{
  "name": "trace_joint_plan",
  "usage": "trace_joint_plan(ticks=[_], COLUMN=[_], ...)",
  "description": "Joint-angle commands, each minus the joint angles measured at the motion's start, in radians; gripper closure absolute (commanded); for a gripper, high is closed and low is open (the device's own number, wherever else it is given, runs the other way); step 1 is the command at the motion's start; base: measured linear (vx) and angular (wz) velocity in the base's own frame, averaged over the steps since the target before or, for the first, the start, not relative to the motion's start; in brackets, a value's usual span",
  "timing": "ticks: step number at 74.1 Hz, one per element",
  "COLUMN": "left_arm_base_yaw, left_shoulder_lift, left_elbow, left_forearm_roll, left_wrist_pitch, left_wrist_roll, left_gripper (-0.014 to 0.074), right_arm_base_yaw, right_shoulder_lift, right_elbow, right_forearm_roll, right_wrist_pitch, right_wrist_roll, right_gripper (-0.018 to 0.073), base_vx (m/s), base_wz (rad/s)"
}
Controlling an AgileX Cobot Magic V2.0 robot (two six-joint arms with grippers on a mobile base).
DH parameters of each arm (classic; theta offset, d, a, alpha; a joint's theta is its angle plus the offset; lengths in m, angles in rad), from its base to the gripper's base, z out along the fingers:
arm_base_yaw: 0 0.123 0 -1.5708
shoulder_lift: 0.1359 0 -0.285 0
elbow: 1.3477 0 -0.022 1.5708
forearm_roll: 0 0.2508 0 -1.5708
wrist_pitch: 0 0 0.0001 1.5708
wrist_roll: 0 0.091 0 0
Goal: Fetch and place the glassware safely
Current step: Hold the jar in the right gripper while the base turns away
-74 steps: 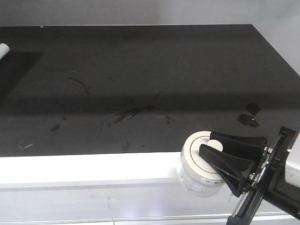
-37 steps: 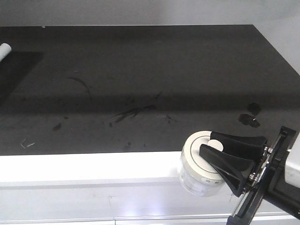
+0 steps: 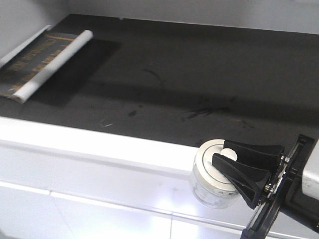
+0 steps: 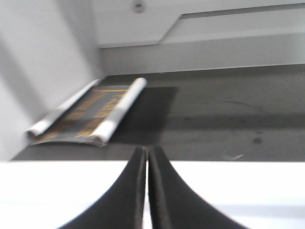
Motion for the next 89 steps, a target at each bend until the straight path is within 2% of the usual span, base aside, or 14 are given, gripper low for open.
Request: trace_joint_plan(ticks=[1, 35, 89], left_arm_base_yaw=[-0.006, -0.006, -0.006], left_shoulder_lift=[0.012, 0.012, 0.012], left_elbow=[-0.027, -0.027, -0.027], left_forearm_roll=[-0.007, -0.007, -0.007], left_wrist_pitch=[-0.077, -0.077, -0.077], left_wrist_roll=[-0.002, -0.002, -0.002], left_gripper=[0.0603, 0.0603, 0.0603], right_arm_base_yaw=[-0.002, -0.002, -0.002], right_shoulder_lift=[-0.008, -0.008, -0.008], right_elbow=[-0.031, -0.031, -0.031], right_forearm_roll=[0.034, 0.034, 0.034], right_wrist_pitch=[-0.046, -0.046, -0.046], right_wrist_roll=[-0.01, -0.01, -0.01], right_gripper=[0.056, 0.056, 0.056], base_vx=[-0.12, -0.11, -0.02], base_wz=[0.48, 0.52, 0.73])
